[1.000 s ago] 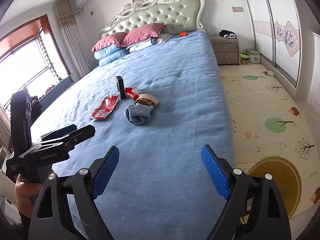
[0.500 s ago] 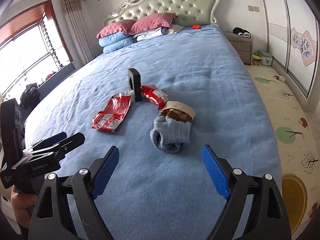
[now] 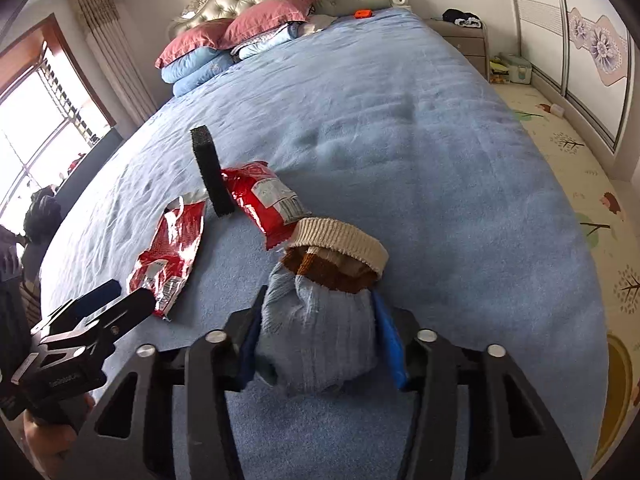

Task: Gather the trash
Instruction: 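Grasp the grey sock with the right tool while the left tool grasps the red chip bag, then carry the grey sock and red chip bag over the yellow bucket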

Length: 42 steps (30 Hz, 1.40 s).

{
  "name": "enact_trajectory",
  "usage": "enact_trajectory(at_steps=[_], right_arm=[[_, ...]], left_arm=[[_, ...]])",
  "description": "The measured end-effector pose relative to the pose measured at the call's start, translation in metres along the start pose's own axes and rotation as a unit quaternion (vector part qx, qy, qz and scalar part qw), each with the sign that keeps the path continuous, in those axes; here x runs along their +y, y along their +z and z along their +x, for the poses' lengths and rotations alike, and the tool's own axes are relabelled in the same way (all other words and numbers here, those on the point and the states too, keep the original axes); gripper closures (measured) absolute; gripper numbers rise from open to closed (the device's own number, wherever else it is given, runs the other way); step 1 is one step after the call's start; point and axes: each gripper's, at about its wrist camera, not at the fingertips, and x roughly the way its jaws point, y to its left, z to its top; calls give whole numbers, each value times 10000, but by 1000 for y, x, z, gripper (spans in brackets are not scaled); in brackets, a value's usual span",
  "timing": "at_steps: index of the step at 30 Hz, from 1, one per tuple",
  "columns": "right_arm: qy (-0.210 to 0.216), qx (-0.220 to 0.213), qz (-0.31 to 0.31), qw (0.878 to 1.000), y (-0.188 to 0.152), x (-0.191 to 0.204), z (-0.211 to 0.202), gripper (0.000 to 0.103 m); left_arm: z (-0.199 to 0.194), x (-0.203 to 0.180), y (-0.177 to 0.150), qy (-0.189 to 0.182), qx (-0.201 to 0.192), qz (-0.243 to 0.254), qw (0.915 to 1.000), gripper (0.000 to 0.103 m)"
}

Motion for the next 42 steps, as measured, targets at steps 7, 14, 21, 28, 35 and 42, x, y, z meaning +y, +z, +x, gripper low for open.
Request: enact_trajectory(at_steps=[7,14,21,28,35,42], right_arm=[[238,-215,-211,9993,-12,7,-18,76],[487,-255,-67,9985,-17,2,-23,76],[672,-334,93,9971,-26,-5,-33,75],[793,-373,226,9959,-37,-10,-42,75],[909,-503,289,9942,-50,-14,-58,76],[1069,-686,269,9915,-69,-15,-86,76]], left_arm=[[25,-7,13,258,312,63,9992,4],[40,-9,18,496,440,121,9977,4],[33,-8,17,594,236,60,9979,36],[20,4,12,347,82,-208,9991,61],[-18,6,-15,93,-157,-317,9993,65],[-61,-14,-47,-416,-267,-216,9985,65]])
